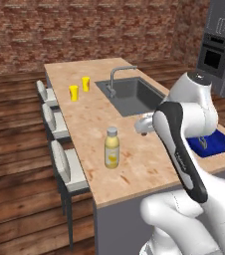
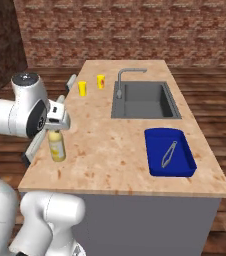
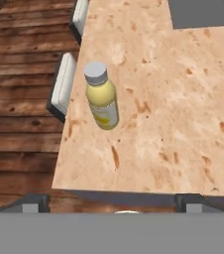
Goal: Place the drinks on the dining counter in a tight cluster.
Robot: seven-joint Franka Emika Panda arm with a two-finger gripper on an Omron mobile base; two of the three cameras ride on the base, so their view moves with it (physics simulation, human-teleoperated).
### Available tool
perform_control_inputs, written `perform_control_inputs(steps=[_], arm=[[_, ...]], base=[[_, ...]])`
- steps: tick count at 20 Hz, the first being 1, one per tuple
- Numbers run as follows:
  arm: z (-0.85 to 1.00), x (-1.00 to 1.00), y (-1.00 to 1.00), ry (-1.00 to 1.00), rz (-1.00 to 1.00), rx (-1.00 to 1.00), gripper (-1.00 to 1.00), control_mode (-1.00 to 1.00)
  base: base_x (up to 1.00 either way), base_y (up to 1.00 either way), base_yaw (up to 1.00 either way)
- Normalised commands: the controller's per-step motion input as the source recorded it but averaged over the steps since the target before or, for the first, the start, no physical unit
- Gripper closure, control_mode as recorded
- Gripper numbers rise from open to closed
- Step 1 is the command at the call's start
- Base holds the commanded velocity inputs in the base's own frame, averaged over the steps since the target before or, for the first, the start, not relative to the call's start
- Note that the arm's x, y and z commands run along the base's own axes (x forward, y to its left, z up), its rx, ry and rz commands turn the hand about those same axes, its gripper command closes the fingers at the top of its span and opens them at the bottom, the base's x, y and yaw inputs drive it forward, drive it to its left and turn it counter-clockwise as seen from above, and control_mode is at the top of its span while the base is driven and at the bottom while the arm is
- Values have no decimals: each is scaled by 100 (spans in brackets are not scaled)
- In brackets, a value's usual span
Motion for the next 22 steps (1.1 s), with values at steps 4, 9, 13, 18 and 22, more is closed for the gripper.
perform_control_inputs(steps=[4, 9, 13, 18, 22], arm=[[14, -54, -13, -20, 0, 0, -100, -100], [37, -79, -5, -3, 0, -1, -100, -100], [56, -48, -1, 9, 0, -5, -100, -100], [58, -21, 0, 29, 0, -14, -100, -100], [11, 0, 0, 29, 0, -12, -100, -100]], base=[[0, 0, 0], [0, 0, 0], [0, 0, 0], [0, 0, 0], [0, 0, 0]])
